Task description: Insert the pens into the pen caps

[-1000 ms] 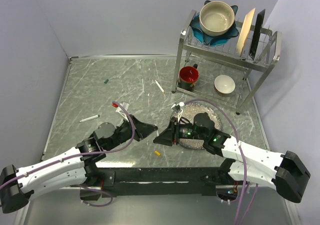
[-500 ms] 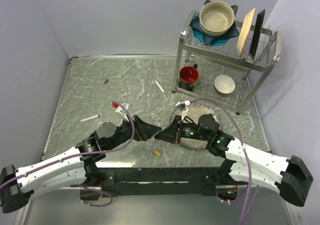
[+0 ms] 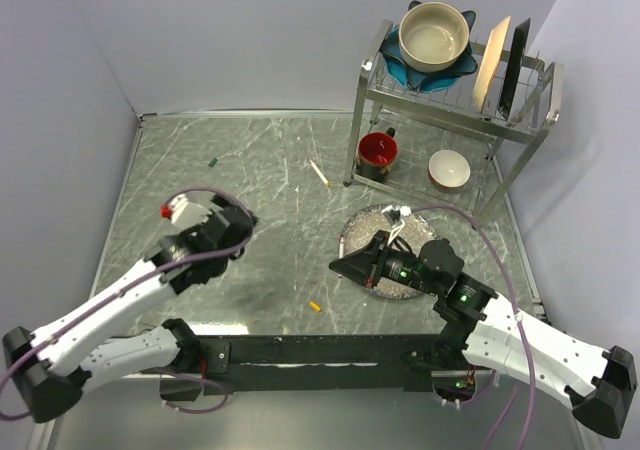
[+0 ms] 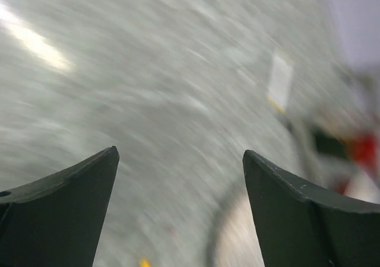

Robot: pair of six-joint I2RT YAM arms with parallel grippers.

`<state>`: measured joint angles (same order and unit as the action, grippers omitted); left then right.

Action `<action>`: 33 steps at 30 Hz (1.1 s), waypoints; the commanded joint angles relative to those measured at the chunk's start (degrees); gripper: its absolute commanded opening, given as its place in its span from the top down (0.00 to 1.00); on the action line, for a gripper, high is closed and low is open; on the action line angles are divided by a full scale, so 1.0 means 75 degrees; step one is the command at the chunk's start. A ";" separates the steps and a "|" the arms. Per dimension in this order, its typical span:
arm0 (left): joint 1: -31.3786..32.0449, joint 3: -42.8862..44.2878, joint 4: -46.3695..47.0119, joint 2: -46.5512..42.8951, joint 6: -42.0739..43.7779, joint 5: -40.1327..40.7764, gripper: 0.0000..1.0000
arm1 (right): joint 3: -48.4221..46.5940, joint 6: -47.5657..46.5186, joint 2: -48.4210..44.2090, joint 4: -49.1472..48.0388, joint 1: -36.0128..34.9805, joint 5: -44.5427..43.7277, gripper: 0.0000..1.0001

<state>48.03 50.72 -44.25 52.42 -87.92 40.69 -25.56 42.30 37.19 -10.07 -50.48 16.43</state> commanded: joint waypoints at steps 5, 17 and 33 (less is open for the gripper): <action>-0.2840 -0.0668 -0.3108 0.0007 -0.1670 0.0726 0.11 | 0.0033 -0.0402 -0.0470 0.0521 -0.0043 -0.0233 1.00; -0.5313 -0.2179 -0.0595 -0.0088 0.0272 -0.0534 0.12 | 0.0162 -0.0437 -0.0728 0.0662 -0.0043 -0.0339 1.00; -0.6321 -0.2239 0.0696 0.2840 0.1152 -0.2026 0.26 | 0.0268 -0.0555 -0.0927 0.0838 -0.0043 -0.0444 1.00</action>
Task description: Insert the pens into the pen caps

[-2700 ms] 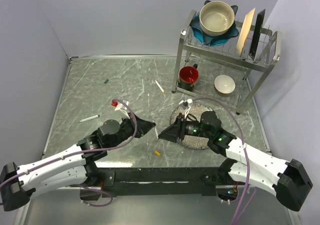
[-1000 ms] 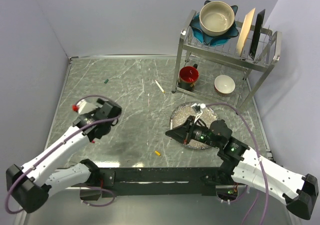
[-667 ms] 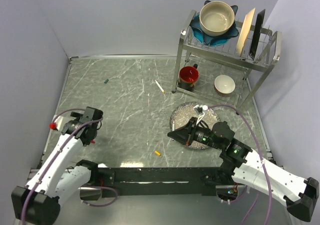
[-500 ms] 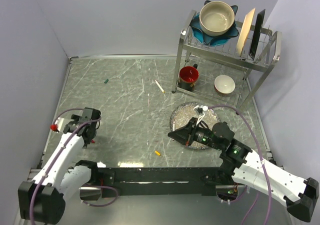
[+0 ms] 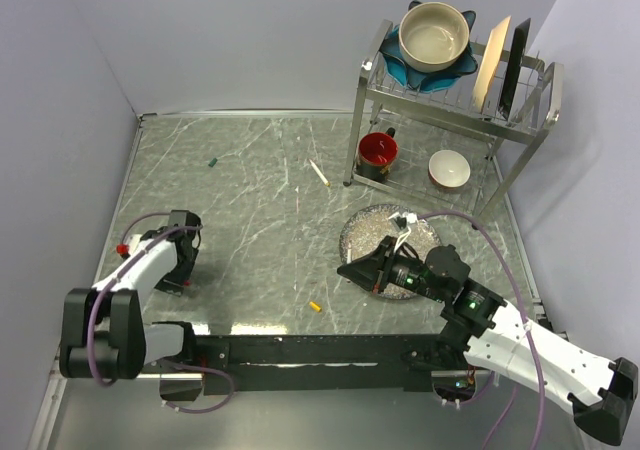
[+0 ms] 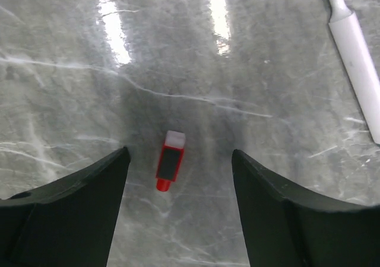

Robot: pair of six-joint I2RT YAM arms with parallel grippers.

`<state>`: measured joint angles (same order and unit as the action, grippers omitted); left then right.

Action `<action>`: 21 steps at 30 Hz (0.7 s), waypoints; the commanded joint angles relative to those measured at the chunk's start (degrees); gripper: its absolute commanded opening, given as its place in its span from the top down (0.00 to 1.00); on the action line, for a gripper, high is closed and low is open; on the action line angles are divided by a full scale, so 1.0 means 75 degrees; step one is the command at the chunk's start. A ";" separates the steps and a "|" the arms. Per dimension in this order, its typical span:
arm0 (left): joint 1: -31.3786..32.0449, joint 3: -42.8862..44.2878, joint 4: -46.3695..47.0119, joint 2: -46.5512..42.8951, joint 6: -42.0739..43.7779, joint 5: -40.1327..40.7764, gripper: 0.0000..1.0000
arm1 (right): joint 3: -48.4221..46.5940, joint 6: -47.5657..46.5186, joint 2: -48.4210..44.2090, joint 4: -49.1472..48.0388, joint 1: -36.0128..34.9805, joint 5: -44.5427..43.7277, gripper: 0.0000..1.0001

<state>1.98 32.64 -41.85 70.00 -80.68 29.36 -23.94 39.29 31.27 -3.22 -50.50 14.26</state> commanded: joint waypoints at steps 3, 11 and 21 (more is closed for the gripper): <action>-0.0240 0.0148 0.0481 0.0849 0.0129 -0.0646 0.29 | 0.0040 -0.0176 -0.0161 -0.0039 -0.0040 -0.0179 1.00; -0.0475 -0.0075 0.0868 0.1120 0.0152 -0.0857 0.42 | 0.0052 -0.0234 -0.0243 0.0102 -0.0040 -0.0308 1.00; -0.0498 -0.0239 0.0868 0.0828 0.0082 -0.0751 0.66 | 0.0040 -0.0211 -0.0103 0.0020 -0.0028 -0.0296 1.00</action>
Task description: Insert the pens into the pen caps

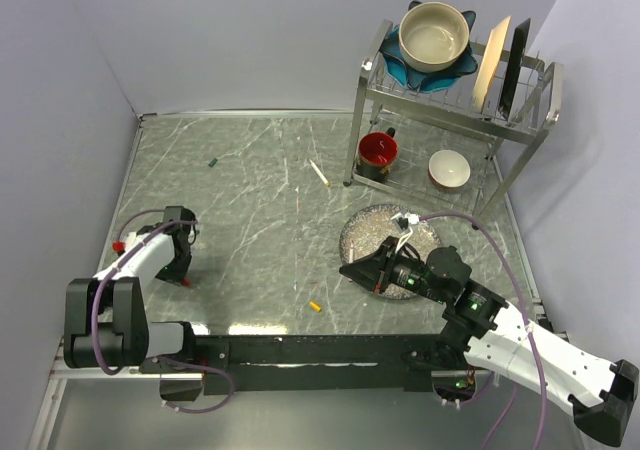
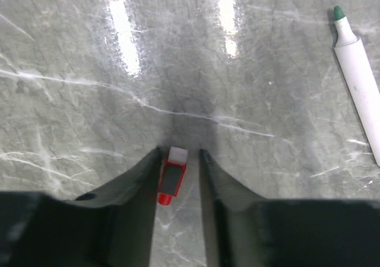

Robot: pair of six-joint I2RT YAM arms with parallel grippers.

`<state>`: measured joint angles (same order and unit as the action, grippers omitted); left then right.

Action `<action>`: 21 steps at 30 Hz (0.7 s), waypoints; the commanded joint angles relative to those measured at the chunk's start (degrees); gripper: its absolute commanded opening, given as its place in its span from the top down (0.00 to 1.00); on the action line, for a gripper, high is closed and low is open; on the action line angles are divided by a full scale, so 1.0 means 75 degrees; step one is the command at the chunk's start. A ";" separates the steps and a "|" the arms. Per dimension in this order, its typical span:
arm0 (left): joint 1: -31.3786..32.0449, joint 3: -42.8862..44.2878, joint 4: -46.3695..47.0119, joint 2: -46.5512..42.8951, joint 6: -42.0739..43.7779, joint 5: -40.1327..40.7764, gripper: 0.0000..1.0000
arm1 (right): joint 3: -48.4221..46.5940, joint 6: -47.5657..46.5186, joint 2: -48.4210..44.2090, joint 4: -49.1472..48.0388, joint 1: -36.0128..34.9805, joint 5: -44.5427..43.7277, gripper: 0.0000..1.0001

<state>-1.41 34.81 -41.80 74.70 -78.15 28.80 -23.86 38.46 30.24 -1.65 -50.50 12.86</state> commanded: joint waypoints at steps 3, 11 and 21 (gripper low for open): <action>-0.0046 -0.0563 0.0851 0.0014 -0.0116 -0.0792 0.99 | 0.0040 -0.0089 0.0081 -0.0225 -0.0040 -0.0086 1.00; -0.0023 -0.0165 0.0698 -0.2547 0.1172 -0.1774 0.99 | -0.0100 -0.0077 0.0467 -0.0331 -0.0040 0.0218 1.00; -0.0011 -0.1276 0.4280 -0.6512 0.3110 -0.6866 0.99 | -0.0136 -0.0100 0.1428 -0.1266 -0.0040 0.0967 1.00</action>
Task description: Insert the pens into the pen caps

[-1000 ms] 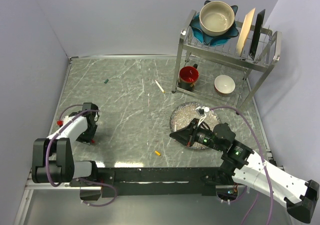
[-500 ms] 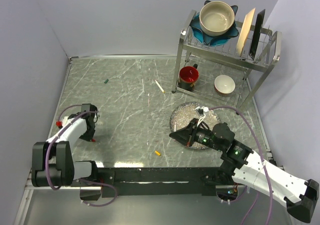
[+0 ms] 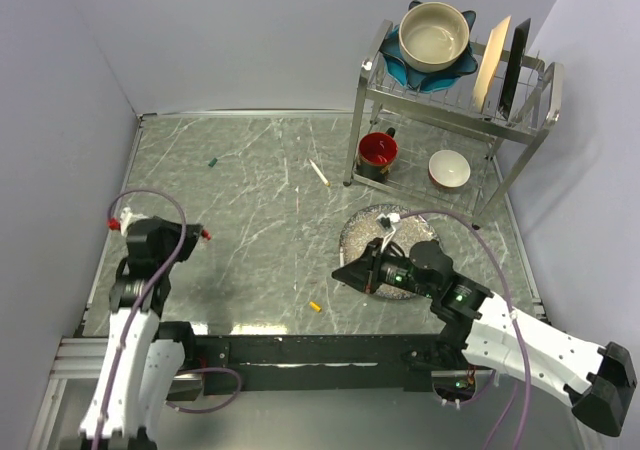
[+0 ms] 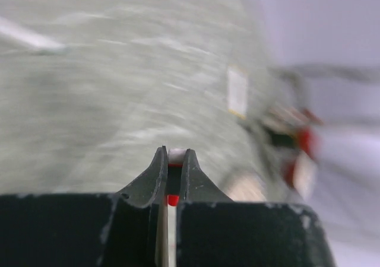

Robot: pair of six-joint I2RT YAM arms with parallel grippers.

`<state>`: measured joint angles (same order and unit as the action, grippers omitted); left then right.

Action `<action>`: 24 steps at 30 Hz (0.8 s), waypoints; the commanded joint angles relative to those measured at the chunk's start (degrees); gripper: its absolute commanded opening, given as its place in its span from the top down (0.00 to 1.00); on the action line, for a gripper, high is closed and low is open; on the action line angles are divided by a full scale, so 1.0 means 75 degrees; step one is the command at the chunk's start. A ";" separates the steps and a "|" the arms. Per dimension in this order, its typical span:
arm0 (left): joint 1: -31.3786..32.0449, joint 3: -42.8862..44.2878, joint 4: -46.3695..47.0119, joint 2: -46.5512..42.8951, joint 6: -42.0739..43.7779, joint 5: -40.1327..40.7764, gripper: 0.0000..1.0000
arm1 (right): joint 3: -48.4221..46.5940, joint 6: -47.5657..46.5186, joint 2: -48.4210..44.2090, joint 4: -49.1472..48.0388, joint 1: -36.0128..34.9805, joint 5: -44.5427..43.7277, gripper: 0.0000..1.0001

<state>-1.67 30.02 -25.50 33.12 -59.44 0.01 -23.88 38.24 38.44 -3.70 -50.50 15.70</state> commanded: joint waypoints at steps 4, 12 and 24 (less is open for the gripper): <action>0.0094 -0.1201 0.3712 -0.1474 0.0180 -0.4789 0.99 | 0.0008 0.0291 0.0979 -0.2187 -0.0122 0.1444 1.00; 0.0492 -0.2068 0.4851 -0.3255 -0.0685 -0.5041 0.99 | -0.0296 0.0550 0.2233 -0.3935 -0.1070 0.1341 1.00; 0.0726 -0.2890 0.6903 -0.3082 -0.1487 -0.5311 0.99 | -0.0953 0.0714 0.3512 -0.4697 -0.1786 0.1012 1.00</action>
<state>2.61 9.21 16.58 6.76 -68.38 -38.35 -27.62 42.96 63.48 -33.19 -62.96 24.60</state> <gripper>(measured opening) 0.065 0.167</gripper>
